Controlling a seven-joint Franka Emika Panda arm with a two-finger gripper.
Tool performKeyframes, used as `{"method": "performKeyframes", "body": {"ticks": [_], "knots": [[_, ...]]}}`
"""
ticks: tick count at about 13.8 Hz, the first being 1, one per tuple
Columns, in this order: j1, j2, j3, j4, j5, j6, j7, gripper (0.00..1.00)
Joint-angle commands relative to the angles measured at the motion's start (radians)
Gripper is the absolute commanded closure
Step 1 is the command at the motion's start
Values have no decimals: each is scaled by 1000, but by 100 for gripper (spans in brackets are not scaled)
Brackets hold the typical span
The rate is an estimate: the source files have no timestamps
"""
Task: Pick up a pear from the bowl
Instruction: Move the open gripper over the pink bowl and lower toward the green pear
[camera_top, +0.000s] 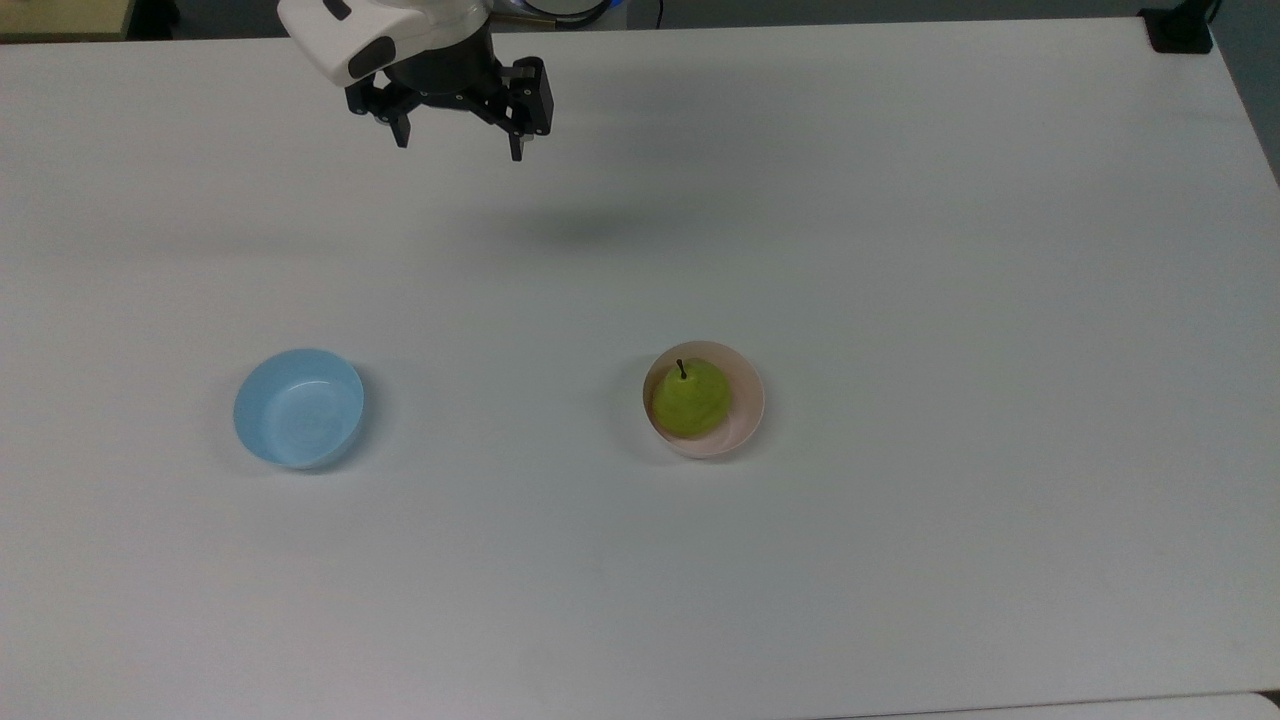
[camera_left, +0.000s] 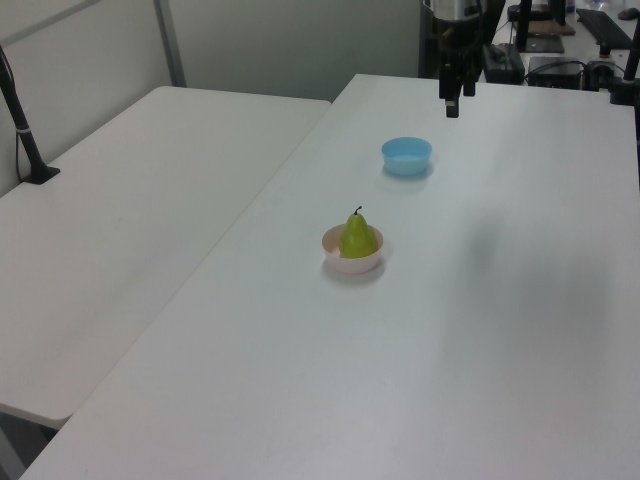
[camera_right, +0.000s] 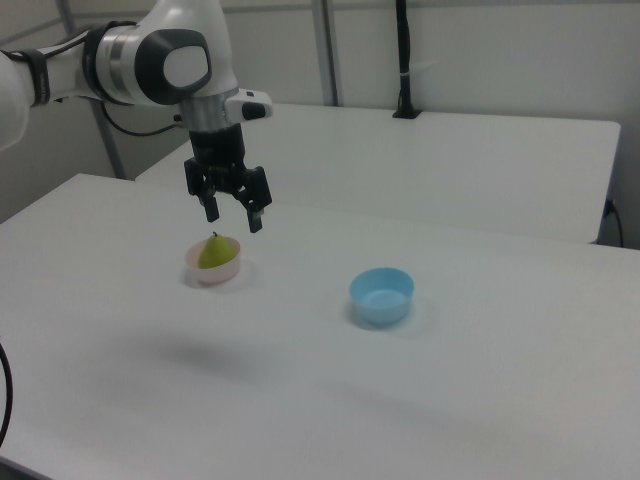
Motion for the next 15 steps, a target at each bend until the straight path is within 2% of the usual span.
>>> {"method": "performKeyframes", "body": {"ticks": [1,8,10,13,15], "knots": [[-4,-27,3,-14,-2,-5,-17,0],[14,22,3,24,85,62,-5,0],[67,95,3,83,110,102,12,0],[127,233,3,182,120,192,108,0],[187,309,0,198,119,284,165,0]]}}
